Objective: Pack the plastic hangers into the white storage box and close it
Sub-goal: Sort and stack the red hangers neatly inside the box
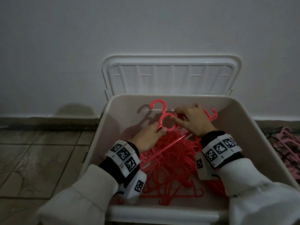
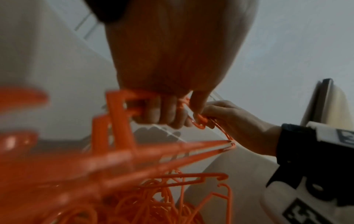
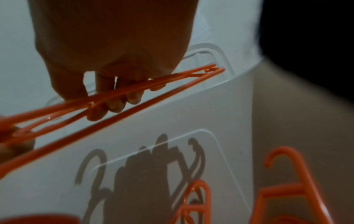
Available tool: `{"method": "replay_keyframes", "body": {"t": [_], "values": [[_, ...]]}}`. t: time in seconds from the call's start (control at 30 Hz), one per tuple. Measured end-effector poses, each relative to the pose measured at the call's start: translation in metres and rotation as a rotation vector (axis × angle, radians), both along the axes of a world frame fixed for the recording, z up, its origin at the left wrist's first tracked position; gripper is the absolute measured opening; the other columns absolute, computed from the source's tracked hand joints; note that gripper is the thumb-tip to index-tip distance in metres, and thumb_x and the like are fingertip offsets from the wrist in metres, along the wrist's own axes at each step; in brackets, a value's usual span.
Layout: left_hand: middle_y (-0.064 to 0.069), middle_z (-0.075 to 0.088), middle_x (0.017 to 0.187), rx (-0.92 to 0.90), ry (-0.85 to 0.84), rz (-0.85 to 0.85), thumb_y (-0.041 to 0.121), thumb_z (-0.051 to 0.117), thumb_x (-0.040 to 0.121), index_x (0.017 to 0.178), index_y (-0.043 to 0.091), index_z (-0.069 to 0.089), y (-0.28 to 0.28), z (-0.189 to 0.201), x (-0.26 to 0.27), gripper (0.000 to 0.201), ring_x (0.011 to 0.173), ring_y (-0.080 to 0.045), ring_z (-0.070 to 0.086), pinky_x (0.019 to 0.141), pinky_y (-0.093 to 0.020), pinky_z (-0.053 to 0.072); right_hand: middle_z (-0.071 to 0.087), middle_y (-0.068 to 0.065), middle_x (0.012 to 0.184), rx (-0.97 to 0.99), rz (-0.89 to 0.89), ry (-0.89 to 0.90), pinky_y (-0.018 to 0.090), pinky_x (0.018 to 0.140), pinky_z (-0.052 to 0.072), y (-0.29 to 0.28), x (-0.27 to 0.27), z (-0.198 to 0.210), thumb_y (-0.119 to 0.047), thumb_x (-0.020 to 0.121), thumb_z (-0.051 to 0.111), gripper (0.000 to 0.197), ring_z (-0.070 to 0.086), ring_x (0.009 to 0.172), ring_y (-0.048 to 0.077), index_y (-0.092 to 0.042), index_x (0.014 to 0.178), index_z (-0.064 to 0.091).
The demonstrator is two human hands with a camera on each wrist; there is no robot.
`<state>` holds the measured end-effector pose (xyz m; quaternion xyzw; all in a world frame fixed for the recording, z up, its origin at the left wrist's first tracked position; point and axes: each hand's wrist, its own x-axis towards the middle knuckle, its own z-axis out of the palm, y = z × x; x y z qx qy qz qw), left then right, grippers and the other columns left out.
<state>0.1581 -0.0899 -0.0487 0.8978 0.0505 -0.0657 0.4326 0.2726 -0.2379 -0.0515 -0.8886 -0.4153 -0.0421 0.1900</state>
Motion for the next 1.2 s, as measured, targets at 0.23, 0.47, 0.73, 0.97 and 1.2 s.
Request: {"method": "replay_keyframes", "body": {"t": [0.23,0.47,0.73,0.97,1.2], "values": [[0.013,0.062,0.094,-0.059,-0.128,0.253,0.039,0.045,0.096,0.113,0.032,0.064,0.006,-0.003,0.007,0.027,0.100,-0.010,0.060,0.082,-0.023,0.039,0.045,-0.012,0.066,0.044,0.016,-0.022,0.030,0.075,0.025,0.004,0.000,-0.009,-0.064,0.080,0.021,0.042,0.043,0.068,0.012,-0.032,0.080,0.048],[0.003,0.068,0.107,0.222,-0.147,0.329,0.043,0.044,0.096,0.117,0.032,0.063,0.014,0.003,0.013,0.030,0.102,-0.017,0.060,0.064,-0.019,0.026,0.056,-0.005,0.098,0.001,-0.008,0.033,0.029,0.080,0.025,0.005,0.000,-0.017,-0.054,0.088,0.036,0.041,0.051,0.100,0.017,-0.022,0.107,0.054],[-0.011,0.068,0.093,0.575,-0.220,0.469,0.045,0.033,0.099,0.116,0.027,0.060,0.030,0.008,0.016,0.037,0.089,-0.032,0.062,0.068,-0.033,0.039,0.062,0.012,0.109,0.054,-0.197,0.172,0.033,0.087,0.039,-0.010,0.005,-0.011,-0.025,0.086,0.064,0.033,0.056,0.105,0.028,-0.008,0.114,0.057],[-0.006,0.069,0.092,0.536,-0.239,0.456,0.044,0.035,0.099,0.119,0.029,0.059,0.033,0.010,0.017,0.035,0.085,-0.027,0.063,0.064,-0.029,0.036,0.064,0.010,0.110,-0.664,0.026,0.333,0.042,0.089,0.049,0.023,-0.028,-0.035,-0.030,0.083,0.061,0.039,0.059,0.105,0.029,-0.022,0.120,0.055],[-0.004,0.069,0.082,0.473,-0.237,0.451,0.045,0.036,0.098,0.114,0.027,0.062,0.036,0.007,0.020,0.035,0.077,-0.024,0.064,0.065,-0.030,0.045,0.066,-0.003,0.093,-0.398,-0.137,0.118,0.025,0.069,0.036,-0.012,-0.023,0.001,-0.033,0.090,0.056,0.020,0.062,0.094,0.018,-0.027,0.107,0.063]]}}
